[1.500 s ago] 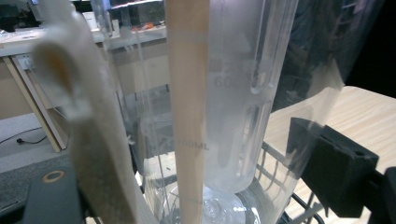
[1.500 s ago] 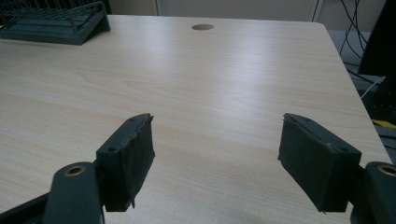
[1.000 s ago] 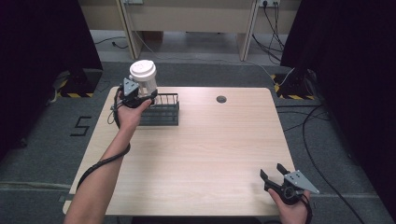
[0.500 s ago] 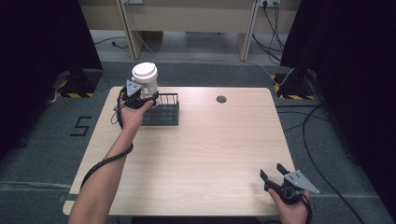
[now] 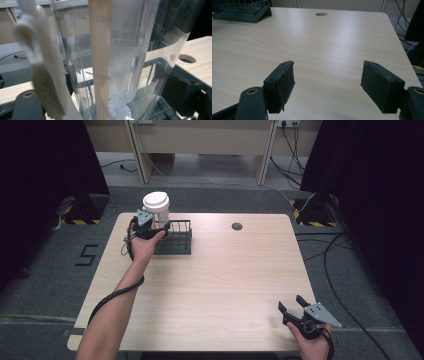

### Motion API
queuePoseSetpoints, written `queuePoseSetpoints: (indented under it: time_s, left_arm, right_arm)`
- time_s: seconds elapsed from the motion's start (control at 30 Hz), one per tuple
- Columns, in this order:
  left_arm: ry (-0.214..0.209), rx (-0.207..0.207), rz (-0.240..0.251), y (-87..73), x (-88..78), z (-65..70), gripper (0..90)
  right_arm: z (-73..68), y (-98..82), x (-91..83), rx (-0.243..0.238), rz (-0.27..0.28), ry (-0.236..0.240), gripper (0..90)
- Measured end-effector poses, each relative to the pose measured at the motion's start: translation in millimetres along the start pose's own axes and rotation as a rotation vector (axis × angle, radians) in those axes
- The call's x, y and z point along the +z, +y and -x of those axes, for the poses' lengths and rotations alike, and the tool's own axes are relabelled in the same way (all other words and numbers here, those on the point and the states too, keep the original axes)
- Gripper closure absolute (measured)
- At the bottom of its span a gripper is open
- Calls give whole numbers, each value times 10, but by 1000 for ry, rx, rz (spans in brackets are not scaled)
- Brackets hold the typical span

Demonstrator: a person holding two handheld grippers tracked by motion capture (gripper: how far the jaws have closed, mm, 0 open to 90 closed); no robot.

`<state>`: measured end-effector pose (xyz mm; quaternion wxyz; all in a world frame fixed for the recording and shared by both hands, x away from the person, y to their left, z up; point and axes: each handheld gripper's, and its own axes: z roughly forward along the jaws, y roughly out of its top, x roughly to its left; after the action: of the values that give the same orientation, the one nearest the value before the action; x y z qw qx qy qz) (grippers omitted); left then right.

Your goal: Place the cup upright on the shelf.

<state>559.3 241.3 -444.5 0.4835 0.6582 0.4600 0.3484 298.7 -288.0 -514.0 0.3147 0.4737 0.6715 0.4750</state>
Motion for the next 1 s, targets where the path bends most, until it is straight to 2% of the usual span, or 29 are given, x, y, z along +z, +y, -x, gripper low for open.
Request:
queuePoseSetpoints:
  time_s: [0.4,1.0]
  left_arm:
    - [5,-12,-34,-112,33,-3,175]
    - [-7,-2,-67,-148,-2,-23,169]
  right_arm:
    - [2,1,2,-13,2,-5,268]
    - [-11,2,5,-12,-5,-1,268]
